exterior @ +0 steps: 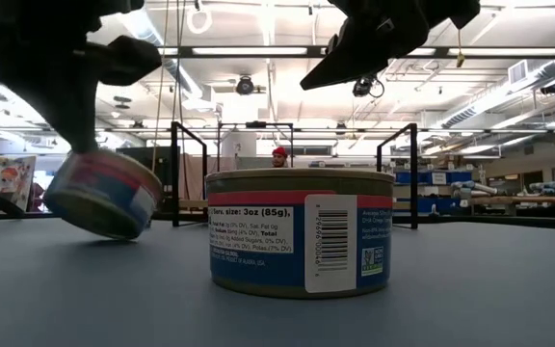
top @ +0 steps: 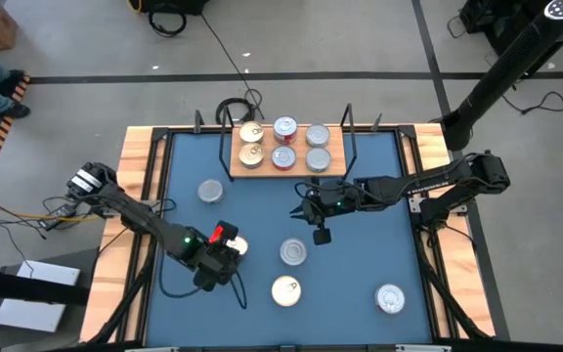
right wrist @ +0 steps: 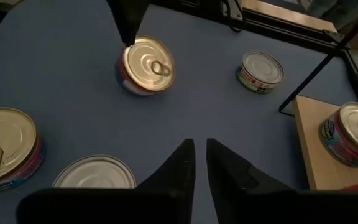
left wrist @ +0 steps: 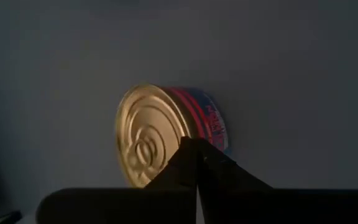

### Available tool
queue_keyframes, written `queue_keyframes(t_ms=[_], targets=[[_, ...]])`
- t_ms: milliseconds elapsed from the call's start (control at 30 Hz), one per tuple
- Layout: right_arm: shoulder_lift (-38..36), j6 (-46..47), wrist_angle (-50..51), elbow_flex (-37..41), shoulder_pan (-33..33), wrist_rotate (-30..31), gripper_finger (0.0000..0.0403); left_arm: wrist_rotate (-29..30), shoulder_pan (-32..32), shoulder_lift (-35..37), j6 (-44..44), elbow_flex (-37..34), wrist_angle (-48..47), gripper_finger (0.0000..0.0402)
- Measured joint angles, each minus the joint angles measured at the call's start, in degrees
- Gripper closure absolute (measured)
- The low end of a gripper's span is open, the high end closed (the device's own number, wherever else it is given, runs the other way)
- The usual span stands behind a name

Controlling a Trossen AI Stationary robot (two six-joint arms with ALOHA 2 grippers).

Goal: Stack canned seafood by type on shelf
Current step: Stack the left blue tuna can on the top blue tuna can on the shelf

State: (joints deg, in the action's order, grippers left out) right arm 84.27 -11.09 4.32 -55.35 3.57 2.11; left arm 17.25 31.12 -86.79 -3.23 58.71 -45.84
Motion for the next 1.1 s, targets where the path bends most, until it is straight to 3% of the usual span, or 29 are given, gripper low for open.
queue_keyframes(t_ms=[467,700,933,1100], targets=[[0.0,3.4,0.02,0.0,0.0,-0.02,0.0353,-9.42,-9.95,5.96,-4.82,-0.01,2.23,0.0401],[0.0,4.03,0.66,0.0,0.0,-0.02,0.0352,-11.49,-10.62,5.9,-4.16,-0.52,2.6,0.04],[0.0,3.89,0.65,0.0,0.0,-0.02,0.0346,-12.57,-11.79,4.91,-11.64,-4.79,5.15,0.0364],[0.0,3.89,0.63,0.0,0.0,-0.02,0.0348,-16.16,-13.67,4.88,-12.06,-8.65,10.81,0.0348]])
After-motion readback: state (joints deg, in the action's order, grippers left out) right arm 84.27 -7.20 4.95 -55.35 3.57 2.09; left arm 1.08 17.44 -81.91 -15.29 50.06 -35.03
